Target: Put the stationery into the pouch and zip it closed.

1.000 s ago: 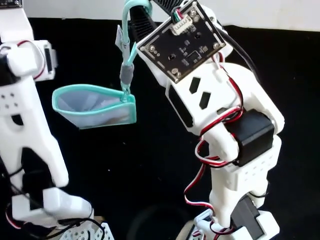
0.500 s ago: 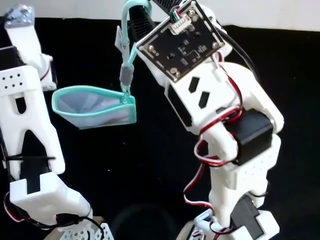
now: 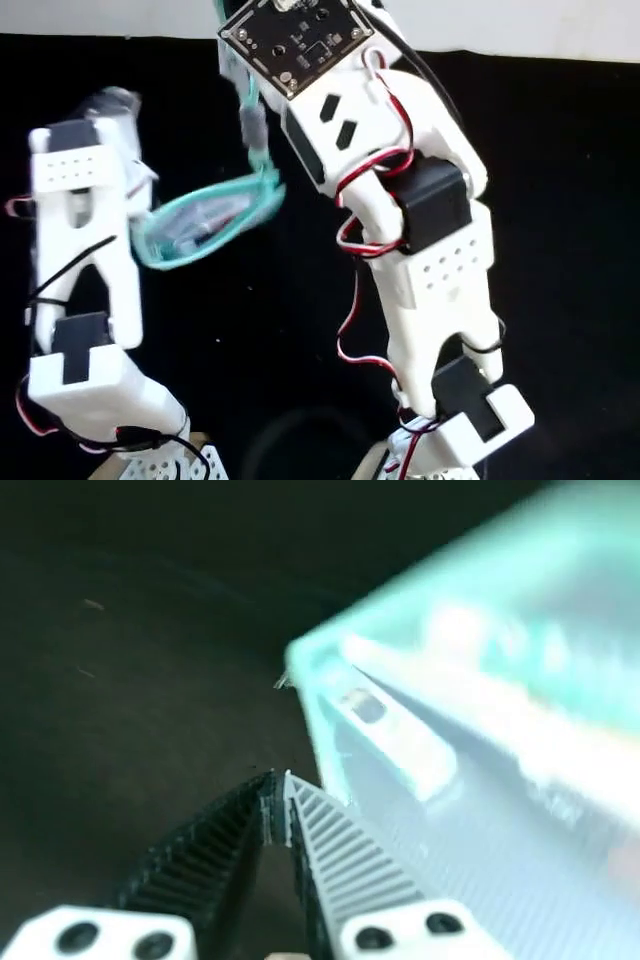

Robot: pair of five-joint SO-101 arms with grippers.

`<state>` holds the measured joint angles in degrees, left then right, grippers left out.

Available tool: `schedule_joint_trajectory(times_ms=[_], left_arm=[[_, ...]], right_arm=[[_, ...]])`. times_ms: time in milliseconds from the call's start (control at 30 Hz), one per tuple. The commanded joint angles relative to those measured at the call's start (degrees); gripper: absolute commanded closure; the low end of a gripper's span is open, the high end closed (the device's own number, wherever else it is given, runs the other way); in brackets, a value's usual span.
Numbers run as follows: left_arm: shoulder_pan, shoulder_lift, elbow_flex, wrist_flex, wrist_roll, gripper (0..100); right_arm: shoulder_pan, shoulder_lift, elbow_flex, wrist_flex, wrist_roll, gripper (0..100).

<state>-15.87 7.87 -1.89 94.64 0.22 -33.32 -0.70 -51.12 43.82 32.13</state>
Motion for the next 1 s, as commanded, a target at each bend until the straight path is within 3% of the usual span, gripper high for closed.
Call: schedule_joint_trajectory(times_ms=[0,400,500,700,967], left_arm=[[5.0,-0.7,3.3,0.2,-0.6,99],[12.3,-0.7,5.3,0.1,-0.2,99],[11.6,-0.7,5.0,0.1,-0.2,99],[1.3,-0.7,4.9,-2.5,-0.2,99],[-13.2,-0.7,5.1,-4.9,-0.5,99]], right_arm=[[0.5,0.6,-2.2,-7.7,1.0,99.3],[-7.2,4.2,-2.2,-10.8,1.0,99.3],[-10.2,4.8,-2.7,-11.0,5.4,99.3],[-16.7,8.0,-7.9,-13.6,11.8,99.3],[-23.3,16.0,-15.3,-13.8,12.7,99.3]])
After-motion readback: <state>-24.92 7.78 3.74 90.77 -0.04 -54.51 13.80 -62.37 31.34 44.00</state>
